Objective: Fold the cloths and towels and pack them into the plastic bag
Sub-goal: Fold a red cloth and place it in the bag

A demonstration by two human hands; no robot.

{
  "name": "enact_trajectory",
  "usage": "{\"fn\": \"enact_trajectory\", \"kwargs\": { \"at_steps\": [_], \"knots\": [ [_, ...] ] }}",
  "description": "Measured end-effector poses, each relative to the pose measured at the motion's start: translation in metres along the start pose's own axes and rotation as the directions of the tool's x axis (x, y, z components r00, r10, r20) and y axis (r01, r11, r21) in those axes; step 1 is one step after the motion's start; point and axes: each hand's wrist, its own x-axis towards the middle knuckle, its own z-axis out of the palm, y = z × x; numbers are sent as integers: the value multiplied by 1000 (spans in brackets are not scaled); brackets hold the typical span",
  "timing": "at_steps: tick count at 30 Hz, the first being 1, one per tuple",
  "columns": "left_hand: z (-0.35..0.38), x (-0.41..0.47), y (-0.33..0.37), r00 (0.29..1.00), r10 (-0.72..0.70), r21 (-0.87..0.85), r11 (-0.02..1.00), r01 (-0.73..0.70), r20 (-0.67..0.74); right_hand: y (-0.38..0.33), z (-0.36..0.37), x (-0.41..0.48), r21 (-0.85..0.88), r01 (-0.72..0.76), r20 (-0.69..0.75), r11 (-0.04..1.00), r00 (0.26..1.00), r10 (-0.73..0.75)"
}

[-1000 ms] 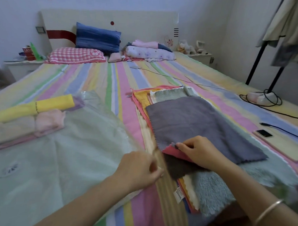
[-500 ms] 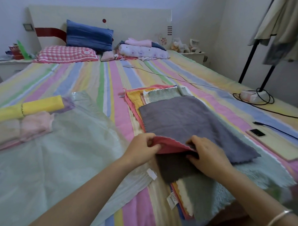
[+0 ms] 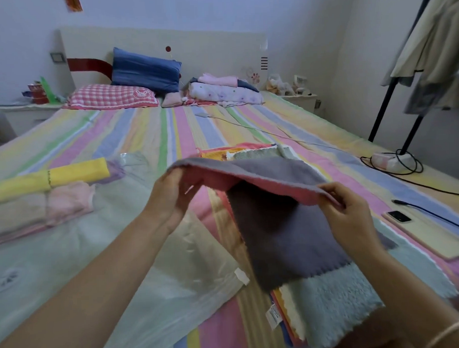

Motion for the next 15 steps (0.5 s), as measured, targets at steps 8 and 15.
{"fn": "enact_trajectory", "kwargs": {
  "at_steps": [8,15],
  "knots": [
    [-71,-50,62,964,204,617,741,-265,168,-77,7,-10,105,-281,569,954,804,174],
    [-123,-114,41,901,-382,910,414,-32,205,-61,12,-35,-306,-448,811,840,340,476]
  ]
}}
